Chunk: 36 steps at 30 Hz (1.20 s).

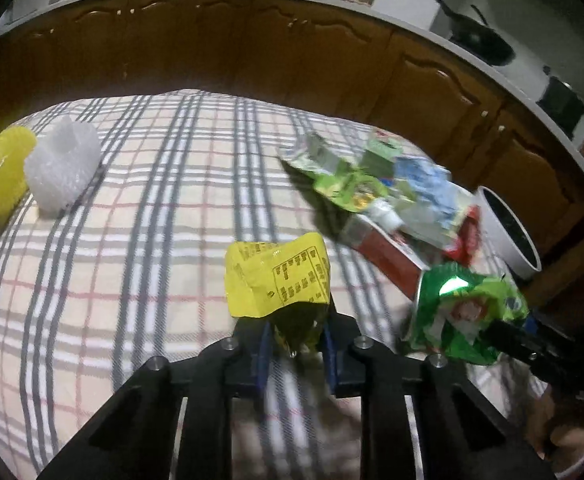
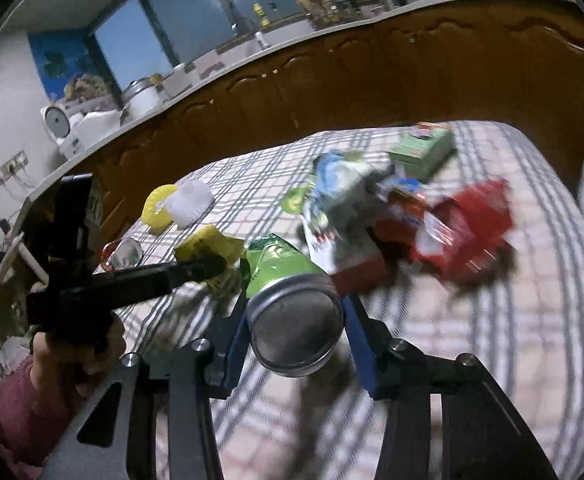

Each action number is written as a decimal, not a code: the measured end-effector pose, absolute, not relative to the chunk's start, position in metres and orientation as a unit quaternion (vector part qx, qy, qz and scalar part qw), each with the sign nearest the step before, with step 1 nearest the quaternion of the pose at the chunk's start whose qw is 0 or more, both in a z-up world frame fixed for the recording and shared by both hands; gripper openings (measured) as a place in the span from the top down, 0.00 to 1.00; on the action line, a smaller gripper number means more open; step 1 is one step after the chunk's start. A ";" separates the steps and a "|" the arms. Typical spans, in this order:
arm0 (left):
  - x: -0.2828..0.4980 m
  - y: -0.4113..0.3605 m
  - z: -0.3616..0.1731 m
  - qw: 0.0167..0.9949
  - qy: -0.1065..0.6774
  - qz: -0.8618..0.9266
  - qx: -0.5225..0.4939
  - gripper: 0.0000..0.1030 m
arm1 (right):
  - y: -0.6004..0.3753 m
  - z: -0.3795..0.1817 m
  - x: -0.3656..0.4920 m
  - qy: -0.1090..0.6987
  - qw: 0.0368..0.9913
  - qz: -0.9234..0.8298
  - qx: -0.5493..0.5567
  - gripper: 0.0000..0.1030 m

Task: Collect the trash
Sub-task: 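Grasp yellow wrapper with left gripper while right gripper grasps green can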

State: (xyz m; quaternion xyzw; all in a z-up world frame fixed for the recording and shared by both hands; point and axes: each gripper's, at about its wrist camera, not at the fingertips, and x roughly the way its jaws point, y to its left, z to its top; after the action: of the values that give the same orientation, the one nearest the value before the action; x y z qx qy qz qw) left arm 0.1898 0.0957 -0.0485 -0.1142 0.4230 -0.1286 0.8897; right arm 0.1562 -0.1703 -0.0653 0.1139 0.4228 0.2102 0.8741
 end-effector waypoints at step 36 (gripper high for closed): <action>0.163 -0.018 -0.014 0.864 0.412 -0.287 -0.047 0.84 | -0.273 -0.048 0.117 0.413 0.891 0.102 0.156 0.70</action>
State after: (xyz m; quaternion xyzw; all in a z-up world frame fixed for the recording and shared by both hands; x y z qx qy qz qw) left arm 0.1630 -0.0176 -0.0143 -0.0470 0.4117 -0.2869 0.8637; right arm 0.1173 -0.2730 -0.0476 0.1564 0.4132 0.1021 0.8913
